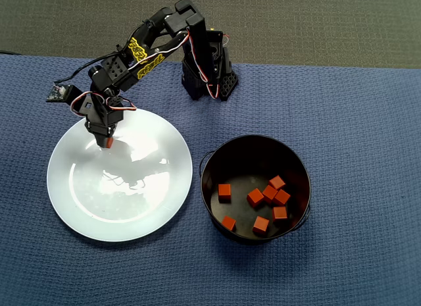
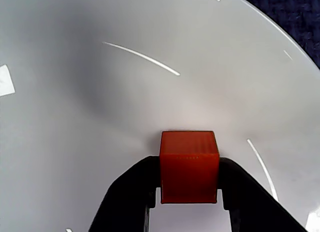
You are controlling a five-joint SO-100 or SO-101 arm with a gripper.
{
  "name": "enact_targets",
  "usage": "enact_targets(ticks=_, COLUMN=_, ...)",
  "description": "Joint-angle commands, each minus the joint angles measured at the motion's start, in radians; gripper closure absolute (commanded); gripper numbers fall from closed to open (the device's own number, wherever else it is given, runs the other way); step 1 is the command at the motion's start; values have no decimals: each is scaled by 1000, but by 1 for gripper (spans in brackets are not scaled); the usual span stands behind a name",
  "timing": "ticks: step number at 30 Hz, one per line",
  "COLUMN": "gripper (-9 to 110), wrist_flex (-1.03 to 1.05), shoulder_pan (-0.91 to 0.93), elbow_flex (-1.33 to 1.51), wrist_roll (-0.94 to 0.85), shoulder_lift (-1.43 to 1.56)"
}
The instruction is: Pick up the red cubes from the white plate and place them in the black recipient
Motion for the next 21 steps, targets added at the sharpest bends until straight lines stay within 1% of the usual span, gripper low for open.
enact_targets(ticks=1, gripper=102, wrist_flex=-21, shoulder_pan=6, elbow_flex=-54, wrist_roll=112, shoulder_lift=77)
enact_targets(ticks=3, gripper=102, wrist_flex=23, shoulder_pan=-6, elbow_flex=-52, wrist_roll=149, shoulder_lift=135)
enact_targets(ticks=6, gripper=102, wrist_flex=107, shoulder_pan=-77, elbow_flex=-41, wrist_roll=219, shoulder_lift=253)
enact_targets(ticks=11, gripper=102, wrist_flex=198, shoulder_pan=-244, elbow_flex=-129, wrist_roll=488, shoulder_lift=439)
enact_targets(ticks=15, gripper=102, wrist_flex=339, shoulder_pan=-471, elbow_flex=-193, wrist_roll=621, shoulder_lift=492)
enact_targets(ticks=21, gripper=102, wrist_flex=353, shoulder_pan=-830, elbow_flex=-189, wrist_roll=847, shoulder_lift=575)
